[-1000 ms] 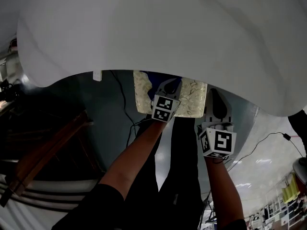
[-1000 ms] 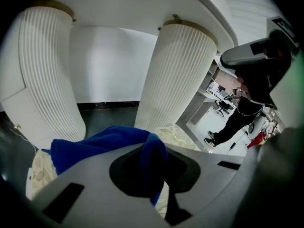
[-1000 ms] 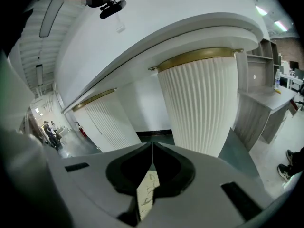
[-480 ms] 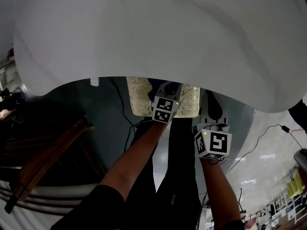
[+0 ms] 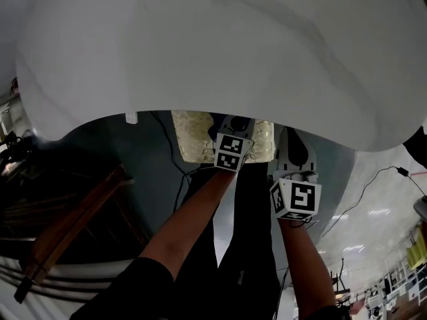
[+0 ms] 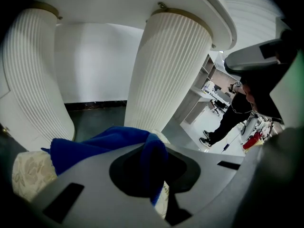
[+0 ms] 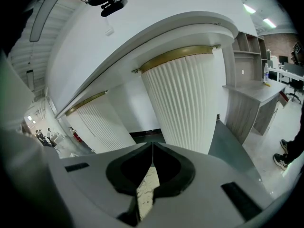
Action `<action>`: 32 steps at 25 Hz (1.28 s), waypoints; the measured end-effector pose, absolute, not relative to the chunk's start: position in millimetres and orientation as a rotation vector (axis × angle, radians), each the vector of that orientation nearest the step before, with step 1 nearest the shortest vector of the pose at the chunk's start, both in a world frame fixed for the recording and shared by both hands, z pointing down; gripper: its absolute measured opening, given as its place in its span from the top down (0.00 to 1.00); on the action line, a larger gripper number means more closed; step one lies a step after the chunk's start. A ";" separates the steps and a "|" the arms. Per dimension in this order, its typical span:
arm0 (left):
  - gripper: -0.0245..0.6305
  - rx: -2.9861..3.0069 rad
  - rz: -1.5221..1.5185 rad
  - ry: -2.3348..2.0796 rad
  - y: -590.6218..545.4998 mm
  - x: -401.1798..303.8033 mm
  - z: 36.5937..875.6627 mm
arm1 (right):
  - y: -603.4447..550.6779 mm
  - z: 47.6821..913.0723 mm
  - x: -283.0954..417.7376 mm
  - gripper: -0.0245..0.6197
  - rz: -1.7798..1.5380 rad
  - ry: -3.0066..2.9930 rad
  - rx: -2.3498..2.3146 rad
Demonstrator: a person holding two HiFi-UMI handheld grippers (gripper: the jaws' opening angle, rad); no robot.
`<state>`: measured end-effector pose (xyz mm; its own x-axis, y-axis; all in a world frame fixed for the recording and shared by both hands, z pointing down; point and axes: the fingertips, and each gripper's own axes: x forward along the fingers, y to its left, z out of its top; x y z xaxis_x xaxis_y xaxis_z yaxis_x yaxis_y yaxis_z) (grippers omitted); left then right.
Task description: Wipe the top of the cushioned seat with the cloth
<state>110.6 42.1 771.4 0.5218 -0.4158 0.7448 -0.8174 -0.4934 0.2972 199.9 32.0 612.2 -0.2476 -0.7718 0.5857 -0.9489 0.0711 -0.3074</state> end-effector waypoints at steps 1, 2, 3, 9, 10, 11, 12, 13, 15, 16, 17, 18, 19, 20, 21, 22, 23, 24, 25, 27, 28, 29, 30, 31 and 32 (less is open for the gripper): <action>0.91 2.120 0.801 -0.994 41.7 114.5 770.1 | 32.8 612.2 201.3 0.90 0.947 -2.081 1.735; 0.91 2.131 0.808 -0.981 41.5 119.3 768.1 | 33.2 612.0 202.5 0.90 0.948 -2.079 1.738; 0.91 2.145 0.819 -0.962 41.9 124.9 766.7 | 33.5 612.0 203.4 0.90 0.948 -2.076 1.741; 0.91 2.197 0.870 -0.887 50.5 156.8 768.7 | 39.0 613.9 213.7 0.90 0.962 -2.062 1.761; 0.91 2.204 0.878 -0.872 52.8 160.0 769.3 | 40.1 613.9 215.3 0.90 0.962 -2.060 1.764; 0.91 2.209 0.887 -0.857 54.6 162.5 769.8 | 41.1 614.2 216.7 0.90 0.963 -2.058 1.767; 0.91 2.212 0.894 -0.846 55.6 164.3 770.2 | 42.0 614.7 218.0 0.90 0.963 -2.056 1.769; 0.91 2.212 0.899 -0.840 56.1 165.4 770.5 | 42.9 615.3 219.2 0.90 0.964 -2.054 1.772; 0.91 2.214 0.916 -0.828 57.5 166.5 771.8 | 44.2 616.2 221.8 0.90 0.967 -2.047 1.782; 0.91 2.221 0.932 -0.817 59.0 167.0 772.7 | 44.5 616.3 223.0 0.90 0.968 -2.043 1.790; 0.91 2.232 0.951 -0.800 60.9 168.1 773.5 | 44.7 616.4 223.9 0.90 0.967 -2.037 1.796; 0.91 2.245 0.968 -0.777 63.1 170.1 774.3 | 44.9 616.5 224.6 0.90 0.963 -2.031 1.801; 0.91 2.257 0.980 -0.751 65.2 173.0 774.8 | 45.0 616.7 225.4 0.90 0.957 -2.025 1.803; 0.91 2.265 0.985 -0.720 67.2 176.4 775.1 | 45.1 617.0 226.1 0.90 0.954 -2.020 1.804; 0.91 2.269 0.982 -0.681 69.6 179.9 774.9 | 45.2 617.2 226.8 0.90 0.954 -2.014 1.807; 0.91 2.270 0.974 -0.633 72.5 183.3 774.2 | 45.4 617.0 226.9 0.90 0.959 -2.010 1.812; 0.91 2.271 0.958 -0.580 75.1 185.7 772.6 | 45.4 616.0 226.2 0.90 0.964 -2.010 1.818; 0.91 2.272 0.935 -0.531 76.4 186.7 769.9 | 44.8 614.0 224.6 0.90 0.967 -2.015 1.823; 0.91 2.273 0.904 -0.491 76.3 186.4 766.2 | 43.6 611.4 222.2 0.90 0.968 -2.025 1.827; 0.91 2.263 0.821 -0.444 74.3 182.9 756.1 | 41.4 605.7 216.4 0.90 0.959 -2.045 1.826; 0.91 2.254 0.775 -0.438 73.4 179.6 749.6 | 41.1 602.8 213.0 0.90 0.953 -2.051 1.821; 0.91 2.247 0.731 -0.446 72.6 174.9 742.2 | 41.2 600.0 209.3 0.90 0.948 -2.057 1.816; 0.91 2.248 0.690 -0.465 71.9 169.2 733.8 | 41.1 597.2 205.2 0.90 0.940 -2.064 1.808; 0.91 2.258 0.655 -0.488 71.1 163.0 724.7 | 40.3 594.5 200.9 0.90 0.932 -2.072 1.798; 0.91 2.277 0.627 -0.513 70.1 156.4 715.5 | 38.5 591.6 196.7 0.90 0.923 -2.083 1.786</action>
